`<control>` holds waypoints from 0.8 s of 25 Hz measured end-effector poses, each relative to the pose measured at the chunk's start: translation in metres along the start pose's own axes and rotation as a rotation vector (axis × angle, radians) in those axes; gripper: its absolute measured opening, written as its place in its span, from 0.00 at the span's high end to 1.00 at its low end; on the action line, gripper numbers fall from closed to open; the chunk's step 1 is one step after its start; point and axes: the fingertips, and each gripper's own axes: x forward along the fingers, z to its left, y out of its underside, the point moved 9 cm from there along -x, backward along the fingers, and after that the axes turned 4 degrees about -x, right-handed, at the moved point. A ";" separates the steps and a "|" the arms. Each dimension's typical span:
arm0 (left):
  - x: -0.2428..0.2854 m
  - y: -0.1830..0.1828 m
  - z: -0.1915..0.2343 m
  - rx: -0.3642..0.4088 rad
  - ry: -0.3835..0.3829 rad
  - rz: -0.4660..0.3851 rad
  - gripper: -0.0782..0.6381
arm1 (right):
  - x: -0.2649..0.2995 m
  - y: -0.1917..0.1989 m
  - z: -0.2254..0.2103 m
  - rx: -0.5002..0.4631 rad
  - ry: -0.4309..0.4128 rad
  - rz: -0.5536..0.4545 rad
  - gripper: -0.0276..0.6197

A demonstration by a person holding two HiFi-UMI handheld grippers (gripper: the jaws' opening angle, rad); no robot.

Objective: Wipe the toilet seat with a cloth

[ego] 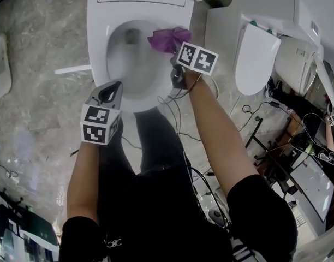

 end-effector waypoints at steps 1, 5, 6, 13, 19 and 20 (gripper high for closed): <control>-0.004 -0.003 -0.003 0.001 0.004 -0.019 0.88 | -0.006 0.009 -0.001 0.006 0.003 0.025 0.87; -0.014 -0.024 -0.010 0.005 -0.012 -0.089 0.88 | -0.031 0.045 -0.001 -0.047 0.032 0.118 0.87; -0.017 -0.030 -0.014 0.008 -0.026 -0.096 0.88 | -0.040 0.054 0.001 -0.067 0.030 0.128 0.87; -0.076 -0.091 -0.055 0.077 -0.089 -0.266 0.88 | -0.133 0.044 0.038 -0.201 -0.043 -0.105 0.87; -0.155 -0.135 -0.108 0.097 -0.121 -0.391 0.88 | -0.248 -0.012 0.072 -0.285 -0.051 -0.409 0.87; -0.166 -0.142 -0.117 0.090 -0.123 -0.399 0.88 | -0.269 -0.023 0.077 -0.294 -0.048 -0.458 0.87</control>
